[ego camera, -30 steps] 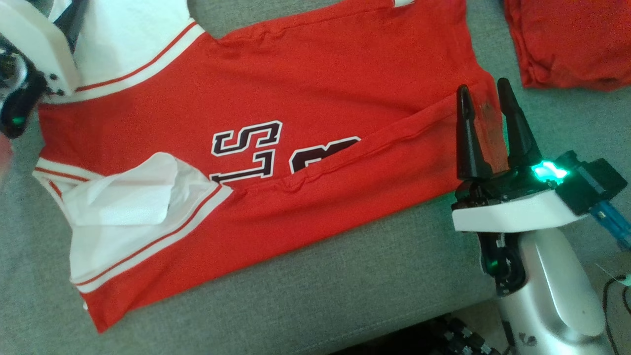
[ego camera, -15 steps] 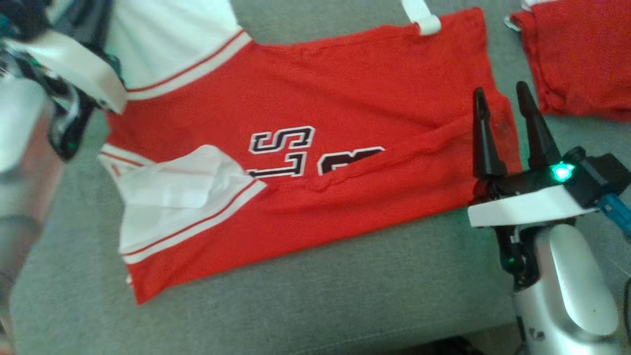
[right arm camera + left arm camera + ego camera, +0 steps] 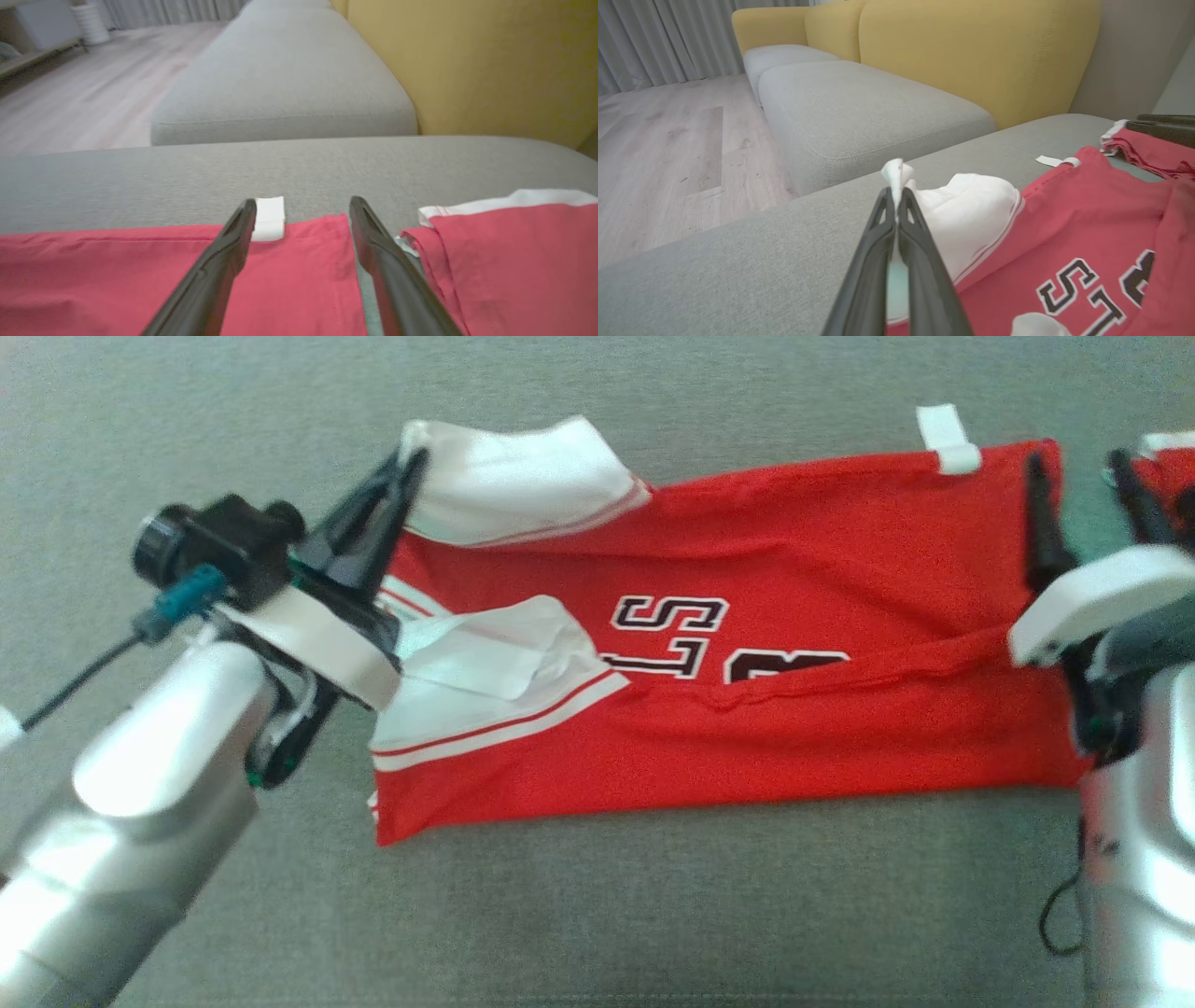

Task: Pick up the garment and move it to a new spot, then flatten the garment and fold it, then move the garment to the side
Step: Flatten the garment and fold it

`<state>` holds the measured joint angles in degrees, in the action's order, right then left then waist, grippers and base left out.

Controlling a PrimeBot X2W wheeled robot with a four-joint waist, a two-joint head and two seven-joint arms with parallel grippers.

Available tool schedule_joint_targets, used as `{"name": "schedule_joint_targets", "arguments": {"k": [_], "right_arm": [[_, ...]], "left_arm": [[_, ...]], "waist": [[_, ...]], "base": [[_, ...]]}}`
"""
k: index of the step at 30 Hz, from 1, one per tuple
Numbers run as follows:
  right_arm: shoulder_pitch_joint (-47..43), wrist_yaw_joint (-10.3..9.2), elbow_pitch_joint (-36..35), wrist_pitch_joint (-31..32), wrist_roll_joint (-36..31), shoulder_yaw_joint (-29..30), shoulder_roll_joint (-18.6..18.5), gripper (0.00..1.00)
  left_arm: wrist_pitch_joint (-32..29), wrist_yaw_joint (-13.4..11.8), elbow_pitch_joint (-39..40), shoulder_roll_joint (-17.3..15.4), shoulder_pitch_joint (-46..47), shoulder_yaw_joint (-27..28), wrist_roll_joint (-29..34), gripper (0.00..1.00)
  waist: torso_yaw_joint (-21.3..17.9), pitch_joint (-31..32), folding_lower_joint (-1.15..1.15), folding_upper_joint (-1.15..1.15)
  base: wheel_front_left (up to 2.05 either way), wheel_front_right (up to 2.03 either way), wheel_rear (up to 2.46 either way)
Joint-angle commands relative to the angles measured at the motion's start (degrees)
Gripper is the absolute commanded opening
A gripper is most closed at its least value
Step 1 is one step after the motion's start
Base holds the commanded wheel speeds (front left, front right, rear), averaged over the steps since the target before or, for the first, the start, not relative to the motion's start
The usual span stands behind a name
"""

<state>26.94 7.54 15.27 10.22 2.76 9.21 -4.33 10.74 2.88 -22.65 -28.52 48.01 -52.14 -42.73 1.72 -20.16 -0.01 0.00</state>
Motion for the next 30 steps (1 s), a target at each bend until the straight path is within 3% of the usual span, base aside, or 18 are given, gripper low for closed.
{"name": "schedule_joint_targets", "arguments": {"k": [1, 10, 20, 21, 22, 23, 30], "right_arm": [[3.3, -0.05, -0.1, 1.4, -0.8, 0.3, -0.6, 1.0], [15.2, -0.05, 16.6, 7.9, -6.9, 7.3, -3.4, 1.0], [20.6, -0.05, 30.9, 9.1, -13.2, 6.6, -6.6, 1.0], [20.8, -0.05, 32.0, 9.5, -13.1, 6.1, -6.7, 0.85], [21.1, -0.05, 32.8, 9.4, -13.0, 5.7, -6.8, 0.24], [21.5, -0.05, 33.2, 8.7, -13.1, 5.1, -7.0, 0.0], [25.5, -0.05, 34.3, 3.4, -10.2, 0.3, -7.5, 0.0]], "left_arm": [[-0.5, -0.8, 3.1, -2.7, 1.0, 1.7, 0.4, 0.0], [-3.7, -3.1, 12.6, -4.0, -0.9, 0.3, 0.7, 0.0], [-4.3, -3.5, 13.0, -3.9, 0.4, 0.4, 0.7, 0.0], [-4.4, -3.6, 12.8, -3.9, 0.5, 0.4, 0.6, 0.0], [-4.4, -3.6, 12.5, -3.9, 0.6, 0.5, 0.6, 0.0], [-4.4, -3.6, 12.1, -3.9, 0.7, 0.5, 0.6, 0.0], [-3.3, -4.0, 8.7, -4.4, 2.1, 3.0, -1.2, 0.0]], "waist": [[1.5, 0.1, 0.01, 0.0], [3.7, -2.2, 0.01, 0.0], [5.3, -4.2, 0.01, 0.0], [5.3, -4.2, 0.01, 0.0], [5.2, -4.1, 0.01, 0.0], [5.1, -4.0, 0.01, 0.0], [2.9, -2.4, 0.01, 0.0]], "base": [[0.0, 0.0, 0.0], [0.0, 0.0, 0.0], [0.0, 0.0, 0.0], [0.0, 0.0, 0.0], [0.0, 0.0, 0.0], [0.0, 0.0, 0.0], [0.0, 0.0, 0.0]]}}
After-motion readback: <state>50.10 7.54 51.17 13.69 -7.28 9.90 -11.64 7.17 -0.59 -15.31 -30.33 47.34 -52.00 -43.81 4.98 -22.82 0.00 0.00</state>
